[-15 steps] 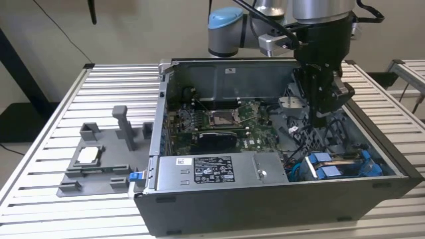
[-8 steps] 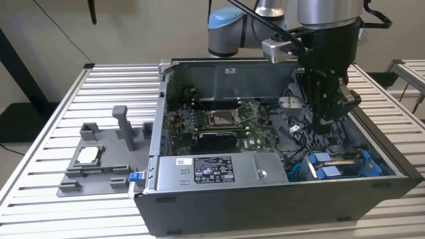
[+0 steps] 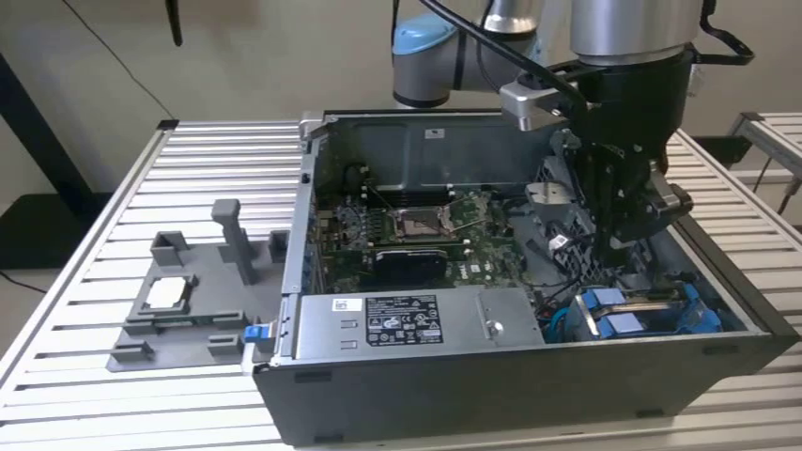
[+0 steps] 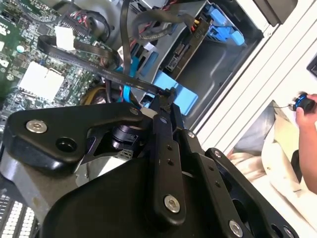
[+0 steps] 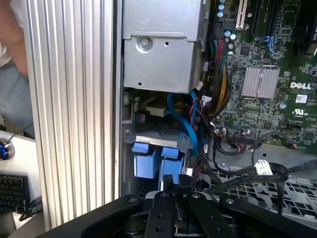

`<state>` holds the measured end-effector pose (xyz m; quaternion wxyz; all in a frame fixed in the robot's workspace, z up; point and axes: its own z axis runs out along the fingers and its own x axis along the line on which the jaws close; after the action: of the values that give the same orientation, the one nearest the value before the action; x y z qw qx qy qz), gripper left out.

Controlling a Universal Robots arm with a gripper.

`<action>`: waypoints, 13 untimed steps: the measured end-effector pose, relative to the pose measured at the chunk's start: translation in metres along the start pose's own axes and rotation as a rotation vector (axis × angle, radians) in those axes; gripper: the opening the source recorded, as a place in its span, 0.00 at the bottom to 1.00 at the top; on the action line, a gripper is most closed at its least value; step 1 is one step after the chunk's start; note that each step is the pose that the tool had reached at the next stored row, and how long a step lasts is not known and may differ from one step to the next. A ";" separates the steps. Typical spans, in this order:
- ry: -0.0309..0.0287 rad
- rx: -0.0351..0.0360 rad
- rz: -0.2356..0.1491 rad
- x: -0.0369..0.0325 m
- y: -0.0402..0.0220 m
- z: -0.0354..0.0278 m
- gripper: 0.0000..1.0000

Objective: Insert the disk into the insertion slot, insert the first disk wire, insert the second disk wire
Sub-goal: 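Insert the second disk wire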

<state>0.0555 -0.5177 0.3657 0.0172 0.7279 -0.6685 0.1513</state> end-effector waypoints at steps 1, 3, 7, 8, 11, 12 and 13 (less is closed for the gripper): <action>-0.0002 -0.0009 0.000 0.0011 0.0001 0.0004 0.16; -0.0002 -0.0017 0.000 0.0022 0.0003 0.0007 0.16; -0.0004 -0.0017 0.000 0.0021 0.0002 0.0007 0.16; -0.0004 -0.0018 0.000 0.0022 0.0002 0.0007 0.16; -0.0082 -0.0011 0.001 0.0034 0.0003 0.0012 0.16; -0.0203 -0.0005 0.003 0.0048 0.0004 0.0017 0.16; -0.0371 0.0006 0.007 0.0061 0.0006 0.0022 0.16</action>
<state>0.0557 -0.5241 0.3649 0.0041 0.7283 -0.6712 0.1380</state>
